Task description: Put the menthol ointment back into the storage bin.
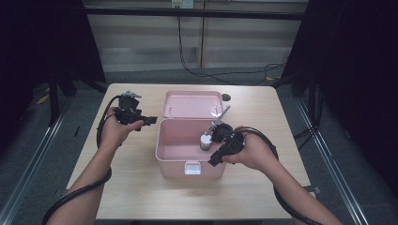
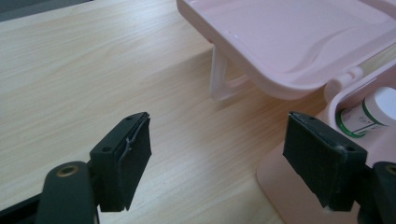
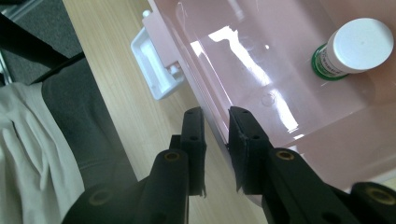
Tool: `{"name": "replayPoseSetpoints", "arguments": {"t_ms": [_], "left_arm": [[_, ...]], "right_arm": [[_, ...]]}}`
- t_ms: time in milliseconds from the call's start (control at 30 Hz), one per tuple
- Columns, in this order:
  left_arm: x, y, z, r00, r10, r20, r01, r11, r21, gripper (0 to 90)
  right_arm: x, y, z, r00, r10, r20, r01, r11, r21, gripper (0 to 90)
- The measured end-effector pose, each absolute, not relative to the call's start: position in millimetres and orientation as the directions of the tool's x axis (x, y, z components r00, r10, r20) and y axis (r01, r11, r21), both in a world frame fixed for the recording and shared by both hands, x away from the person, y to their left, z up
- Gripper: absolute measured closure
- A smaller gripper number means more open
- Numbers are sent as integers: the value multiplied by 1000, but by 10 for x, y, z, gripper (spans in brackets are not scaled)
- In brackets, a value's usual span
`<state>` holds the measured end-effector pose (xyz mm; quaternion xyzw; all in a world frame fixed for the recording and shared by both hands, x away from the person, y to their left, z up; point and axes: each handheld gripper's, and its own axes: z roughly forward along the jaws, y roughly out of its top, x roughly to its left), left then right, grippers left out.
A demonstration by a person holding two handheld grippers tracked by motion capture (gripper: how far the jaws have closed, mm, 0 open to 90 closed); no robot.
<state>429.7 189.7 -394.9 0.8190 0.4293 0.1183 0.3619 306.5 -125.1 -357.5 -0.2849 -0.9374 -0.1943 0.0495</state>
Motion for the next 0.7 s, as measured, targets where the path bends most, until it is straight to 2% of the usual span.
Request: {"name": "replayPoseSetpoints", "arguments": {"t_ms": [500,700], "left_arm": [[4541,1703,-3720,557,811,-178,669,-311,675,266],[4656,1543,-3762,545,823,-161,699,-339,630,310]], "right_arm": [[3088,-1232,-3610,-865,466,188,502,800,329,794],[3087,-1232,-3612,-867,462,188,498,802,330,794]]}}
